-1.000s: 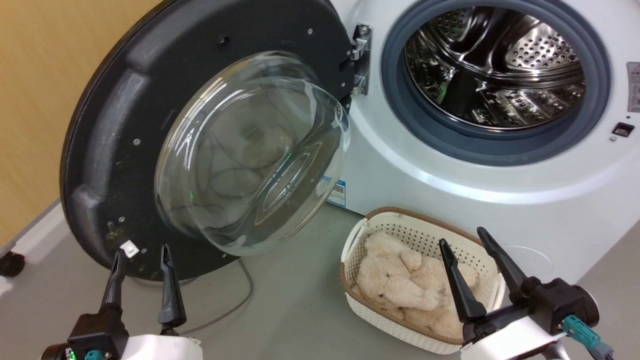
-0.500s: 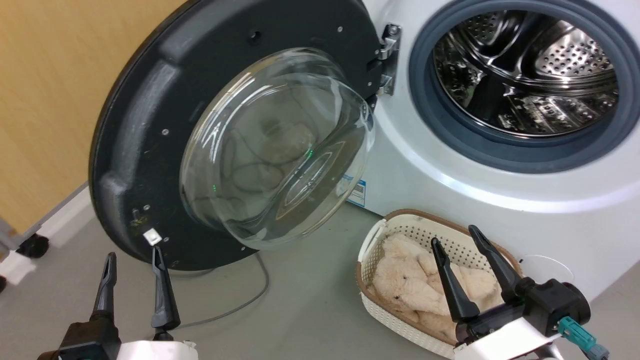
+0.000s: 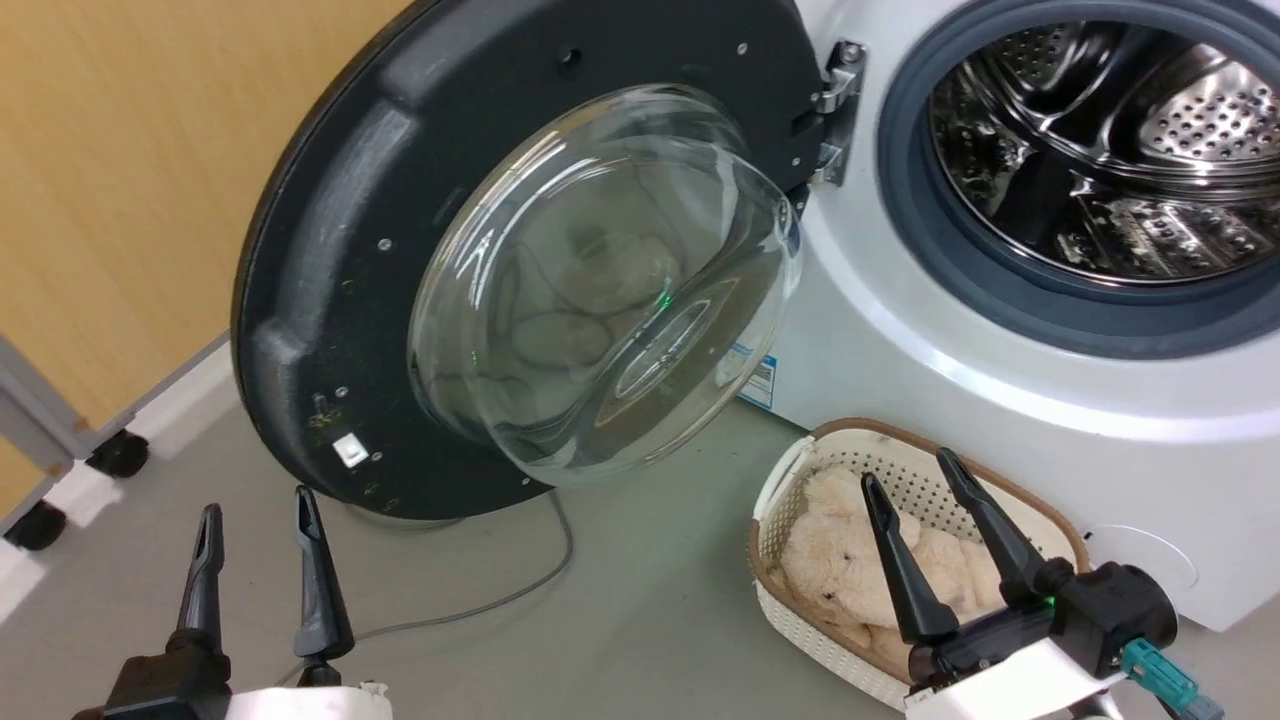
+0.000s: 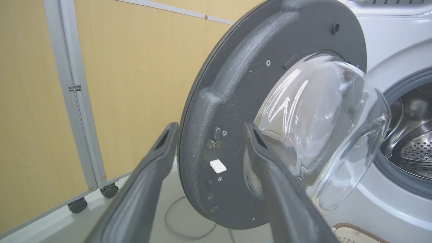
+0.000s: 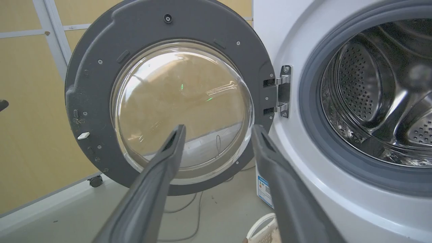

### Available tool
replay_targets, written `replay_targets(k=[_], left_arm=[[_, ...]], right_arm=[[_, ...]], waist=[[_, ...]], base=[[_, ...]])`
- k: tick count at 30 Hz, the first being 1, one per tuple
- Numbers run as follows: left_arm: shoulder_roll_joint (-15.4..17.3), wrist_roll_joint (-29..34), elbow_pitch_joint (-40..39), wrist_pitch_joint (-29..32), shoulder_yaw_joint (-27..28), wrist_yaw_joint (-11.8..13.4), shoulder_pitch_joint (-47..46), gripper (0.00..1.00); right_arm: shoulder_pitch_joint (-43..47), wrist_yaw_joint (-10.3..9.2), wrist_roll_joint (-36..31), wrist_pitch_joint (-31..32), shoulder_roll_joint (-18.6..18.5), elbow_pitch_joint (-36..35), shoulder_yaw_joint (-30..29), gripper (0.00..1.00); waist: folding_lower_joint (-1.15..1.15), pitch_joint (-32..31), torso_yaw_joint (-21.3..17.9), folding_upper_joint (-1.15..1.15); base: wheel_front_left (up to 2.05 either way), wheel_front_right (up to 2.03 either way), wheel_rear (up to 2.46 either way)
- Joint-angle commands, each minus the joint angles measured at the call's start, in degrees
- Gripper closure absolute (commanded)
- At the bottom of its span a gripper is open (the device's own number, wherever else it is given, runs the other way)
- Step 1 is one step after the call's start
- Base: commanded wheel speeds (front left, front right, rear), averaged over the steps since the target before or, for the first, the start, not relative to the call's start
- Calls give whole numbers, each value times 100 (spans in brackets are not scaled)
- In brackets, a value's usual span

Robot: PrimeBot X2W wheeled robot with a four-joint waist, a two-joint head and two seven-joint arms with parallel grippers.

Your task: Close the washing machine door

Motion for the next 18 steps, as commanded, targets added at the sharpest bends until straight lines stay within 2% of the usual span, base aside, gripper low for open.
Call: replay_targets(k=[1, 10, 11, 12, 15, 18], left_arm=[[-1, -18, -25, -34, 4, 36, 70, 0], [-1, -50, 17, -34, 34, -7, 30, 0], [-1, -54, 12, -34, 35, -12, 29, 58], [-1, -62, -7, -34, 32, -14, 25, 100], [-1, -54, -97, -34, 66, -38, -19, 100], [11, 20, -129, -34, 207, -192, -139, 100]], right_arm=[[-91, 3, 29, -48, -36, -14, 20, 0], [-87, 3, 23, -48, -50, -19, 30, 0], [-87, 3, 22, -48, -51, -18, 32, 0], [-88, 3, 20, -48, -52, -18, 34, 0], [-88, 3, 8, -48, -55, -29, 33, 0], [-73, 3, -10, -48, -72, -76, 2, 0]], waist=[[0, 3, 3, 0], [0, 4, 1, 0], [0, 6, 1, 0], [0, 9, 0, 0], [0, 29, -3, 0], [0, 84, -8, 0]], base=[[0, 0, 0], [0, 0, 0], [0, 0, 0], [0, 0, 0], [0, 0, 0], [0, 0, 0]])
